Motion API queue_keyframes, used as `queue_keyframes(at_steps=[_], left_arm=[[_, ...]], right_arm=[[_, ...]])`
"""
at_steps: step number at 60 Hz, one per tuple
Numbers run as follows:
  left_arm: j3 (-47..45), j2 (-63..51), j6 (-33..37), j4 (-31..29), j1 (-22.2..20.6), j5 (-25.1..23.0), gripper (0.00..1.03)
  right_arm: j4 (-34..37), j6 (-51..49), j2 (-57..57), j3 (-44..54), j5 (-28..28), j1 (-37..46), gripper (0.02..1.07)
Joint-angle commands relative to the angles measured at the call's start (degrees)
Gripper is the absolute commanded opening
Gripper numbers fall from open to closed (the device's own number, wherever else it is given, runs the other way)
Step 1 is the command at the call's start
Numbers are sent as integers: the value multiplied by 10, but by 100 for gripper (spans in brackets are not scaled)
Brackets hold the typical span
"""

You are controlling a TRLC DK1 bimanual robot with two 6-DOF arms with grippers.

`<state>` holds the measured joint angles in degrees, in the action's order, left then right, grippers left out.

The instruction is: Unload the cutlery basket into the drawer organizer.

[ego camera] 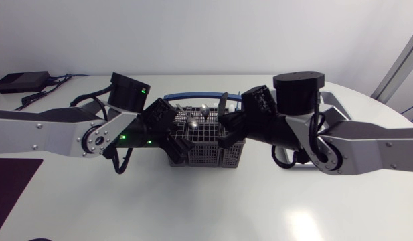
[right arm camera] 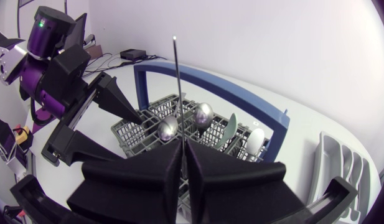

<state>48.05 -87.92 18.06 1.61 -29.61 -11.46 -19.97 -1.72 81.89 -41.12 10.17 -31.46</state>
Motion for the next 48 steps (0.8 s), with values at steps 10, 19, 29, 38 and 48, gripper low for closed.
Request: queue_keyframes(at_steps=[10,19,29,38,48], left_arm=[[3,-10,1,-1,-16,3,91],[20,-8,1,-24,-20,3,91],[35,-12,1,-42,-22,3,91],[42,-6,1,-56,-34,3,91],[56,-3,1,-72,-48,3,91]], right_arm=[[-20,-3,-34,9,-5,-7,12],[-15,-2,-48,0,-11,-10,12],[2,-1,-62,-14,-13,-9,12],[9,0,-70,-22,-13,-10,12],[13,6,-76,-27,-16,-9,12]])
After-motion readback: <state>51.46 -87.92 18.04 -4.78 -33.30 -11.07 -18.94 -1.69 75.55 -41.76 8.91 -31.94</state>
